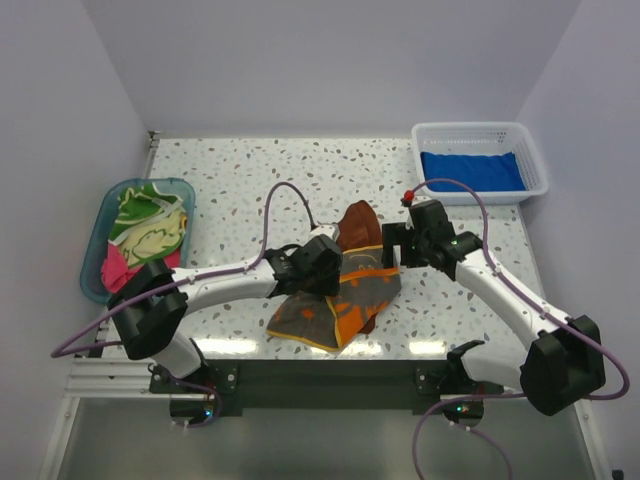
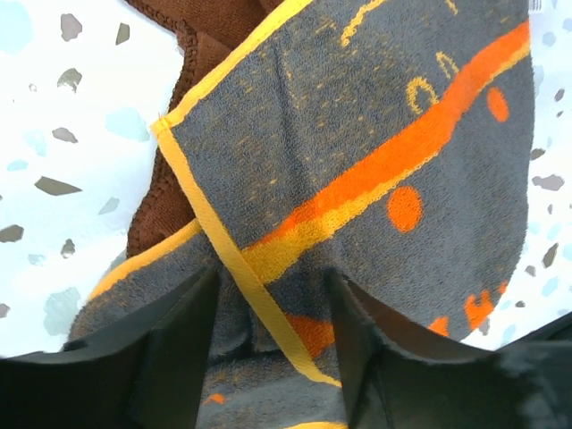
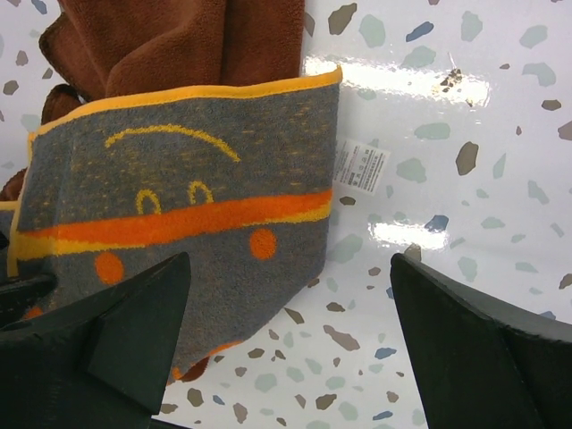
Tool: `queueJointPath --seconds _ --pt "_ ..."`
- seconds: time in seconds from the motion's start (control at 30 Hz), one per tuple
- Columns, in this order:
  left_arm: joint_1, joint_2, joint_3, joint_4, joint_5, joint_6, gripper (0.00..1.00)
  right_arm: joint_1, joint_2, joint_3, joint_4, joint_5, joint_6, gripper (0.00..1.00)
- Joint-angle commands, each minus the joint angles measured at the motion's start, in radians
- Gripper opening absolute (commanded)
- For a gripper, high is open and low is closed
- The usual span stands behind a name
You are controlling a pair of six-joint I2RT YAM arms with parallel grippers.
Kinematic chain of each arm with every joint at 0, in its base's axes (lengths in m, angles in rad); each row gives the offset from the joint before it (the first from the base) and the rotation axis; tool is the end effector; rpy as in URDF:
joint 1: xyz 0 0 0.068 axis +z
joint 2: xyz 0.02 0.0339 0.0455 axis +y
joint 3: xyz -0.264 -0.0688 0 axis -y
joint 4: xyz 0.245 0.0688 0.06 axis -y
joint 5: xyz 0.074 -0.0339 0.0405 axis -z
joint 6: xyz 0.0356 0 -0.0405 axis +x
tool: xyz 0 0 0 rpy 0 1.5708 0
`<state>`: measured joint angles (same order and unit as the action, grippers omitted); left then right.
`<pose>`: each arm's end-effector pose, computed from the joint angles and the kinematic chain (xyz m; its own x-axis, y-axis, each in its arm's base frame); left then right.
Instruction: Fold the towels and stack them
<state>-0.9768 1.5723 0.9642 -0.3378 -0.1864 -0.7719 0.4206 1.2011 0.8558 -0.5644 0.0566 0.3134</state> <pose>0.1843 -0.2611 0.1984 -0.8510 0.0353 -0.5240 0.2235 0.9273 -0.3003 0.2224 0.0973 0.2467 -0.8013 -0.0212 -0.5978 -0.1355 0.9798 0.1468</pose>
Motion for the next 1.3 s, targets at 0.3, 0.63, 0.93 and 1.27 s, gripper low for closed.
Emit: queueJointPath --seconds 0.3,0.63,0.93,1.27 --pt "-0.005 0.011 -0.027 0.098 0.034 -0.029 0.29 0.004 -0.044 -0.02 0.024 -0.008 -0.005 0.96" --pt "0.0 -0.148 0.097 -0.073 -0.126 0.015 0.0 0.003 -0.083 -0.001 0.008 0.017 -0.014 0.96" --pt "0.246 -0.362 0.408 -0.343 -0.421 0.189 0.0 0.003 -0.13 0.02 -0.002 0.043 -0.023 0.96" --pt "0.486 -0.321 0.983 -0.408 -0.78 0.543 0.0 0.003 -0.127 0.026 0.011 -0.02 -0.022 0.97"
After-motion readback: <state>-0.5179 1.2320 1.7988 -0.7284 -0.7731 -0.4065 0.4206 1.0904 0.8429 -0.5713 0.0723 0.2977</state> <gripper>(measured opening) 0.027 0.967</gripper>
